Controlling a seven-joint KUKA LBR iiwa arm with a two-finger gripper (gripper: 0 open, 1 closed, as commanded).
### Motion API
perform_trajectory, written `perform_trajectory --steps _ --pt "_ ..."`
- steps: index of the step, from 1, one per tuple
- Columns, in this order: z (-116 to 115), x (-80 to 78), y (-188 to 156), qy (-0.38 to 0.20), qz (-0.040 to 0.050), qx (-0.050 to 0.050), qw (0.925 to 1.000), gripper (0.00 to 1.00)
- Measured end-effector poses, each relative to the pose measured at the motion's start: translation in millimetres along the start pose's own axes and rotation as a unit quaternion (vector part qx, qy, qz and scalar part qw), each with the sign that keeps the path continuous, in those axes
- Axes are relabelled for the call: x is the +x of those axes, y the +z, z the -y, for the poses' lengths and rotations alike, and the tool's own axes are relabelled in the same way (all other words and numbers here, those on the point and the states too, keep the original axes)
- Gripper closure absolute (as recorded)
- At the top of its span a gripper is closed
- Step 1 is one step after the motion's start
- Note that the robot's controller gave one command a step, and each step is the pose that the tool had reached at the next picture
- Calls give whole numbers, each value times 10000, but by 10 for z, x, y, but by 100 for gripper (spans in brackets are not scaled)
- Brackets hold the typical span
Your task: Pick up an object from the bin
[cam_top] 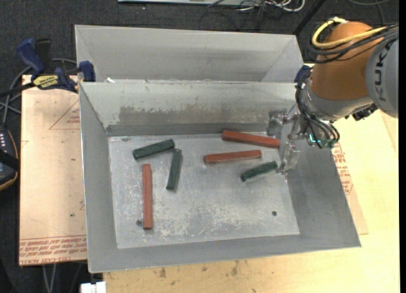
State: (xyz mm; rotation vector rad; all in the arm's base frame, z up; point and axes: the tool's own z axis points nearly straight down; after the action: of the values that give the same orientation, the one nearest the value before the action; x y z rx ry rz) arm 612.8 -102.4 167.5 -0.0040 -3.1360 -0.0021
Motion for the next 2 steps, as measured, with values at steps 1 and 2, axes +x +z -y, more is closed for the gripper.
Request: perform_trajectory --steps 1,2 --pt "144 275 383 1219 15 -2 9925 0" --pt "459 207 991 93 25 5 10000 0"
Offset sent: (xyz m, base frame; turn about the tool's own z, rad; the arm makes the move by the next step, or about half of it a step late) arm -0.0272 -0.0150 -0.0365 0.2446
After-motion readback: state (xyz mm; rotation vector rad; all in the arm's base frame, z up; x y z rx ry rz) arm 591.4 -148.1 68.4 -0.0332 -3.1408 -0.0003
